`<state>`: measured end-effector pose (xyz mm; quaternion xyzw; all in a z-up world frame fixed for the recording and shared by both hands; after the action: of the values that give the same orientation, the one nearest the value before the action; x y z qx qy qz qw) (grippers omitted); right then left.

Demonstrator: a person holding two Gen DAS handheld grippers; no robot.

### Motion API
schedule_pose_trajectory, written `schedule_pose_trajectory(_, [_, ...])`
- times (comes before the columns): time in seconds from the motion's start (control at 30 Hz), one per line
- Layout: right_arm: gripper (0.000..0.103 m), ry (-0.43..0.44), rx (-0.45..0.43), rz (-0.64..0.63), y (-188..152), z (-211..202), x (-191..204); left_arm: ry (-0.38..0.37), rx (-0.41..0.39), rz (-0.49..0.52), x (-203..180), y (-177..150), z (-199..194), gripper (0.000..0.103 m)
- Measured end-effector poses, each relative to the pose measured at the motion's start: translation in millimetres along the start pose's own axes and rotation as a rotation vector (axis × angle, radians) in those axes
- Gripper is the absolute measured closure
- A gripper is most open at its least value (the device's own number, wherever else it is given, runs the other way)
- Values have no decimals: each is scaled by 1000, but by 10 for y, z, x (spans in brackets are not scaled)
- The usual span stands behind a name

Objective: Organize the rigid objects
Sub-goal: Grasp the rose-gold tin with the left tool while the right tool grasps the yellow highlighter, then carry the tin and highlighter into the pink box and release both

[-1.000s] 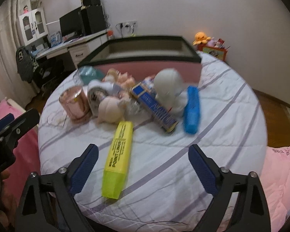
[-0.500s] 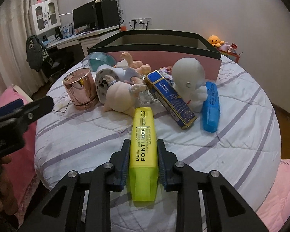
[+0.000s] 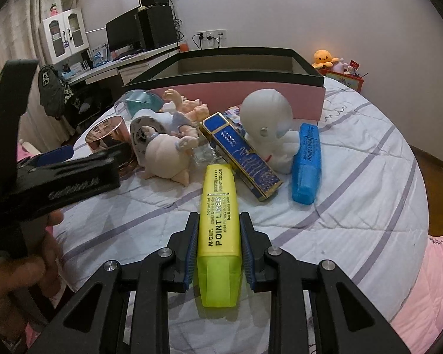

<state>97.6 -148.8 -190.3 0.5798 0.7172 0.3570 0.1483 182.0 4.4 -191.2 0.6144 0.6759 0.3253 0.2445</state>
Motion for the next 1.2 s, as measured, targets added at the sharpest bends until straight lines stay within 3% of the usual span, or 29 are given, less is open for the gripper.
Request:
schedule_pose_trajectory(0.03, [76, 1, 0, 0, -1, 2, -2, -26, 5, -9, -17, 2, 16, 8])
schedule_pose_trajectory(0.13, [76, 5, -1, 2, -6, 3, 12, -121, 31, -30, -94, -61, 39, 38])
schedule_pose_trajectory(0.3, [76, 14, -9, 3, 16, -25, 7, -138, 16, -31, -100, -130, -55, 54])
schedule_pose_trajectory(0.83, [76, 50, -61, -25, 196, -259, 201, -156, -37, -29, 108, -165, -511, 55])
schedule_pose_trajectory(1.2, [76, 48, -118, -37, 764, -507, 123, -181, -91, -15, 120, 364, -724, 55])
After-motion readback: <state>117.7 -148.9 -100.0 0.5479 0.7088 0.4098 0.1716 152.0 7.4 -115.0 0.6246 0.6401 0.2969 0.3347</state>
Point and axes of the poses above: each gripper's, at about its wrist camera, not at the fingertips, and z roughly the way its jaws point, x to its left, y to its top, the point moved 8 cm from there along z, roughly the way its jaws point, and after that the axes turned 7 degrees about y, right-handed, at the moved point
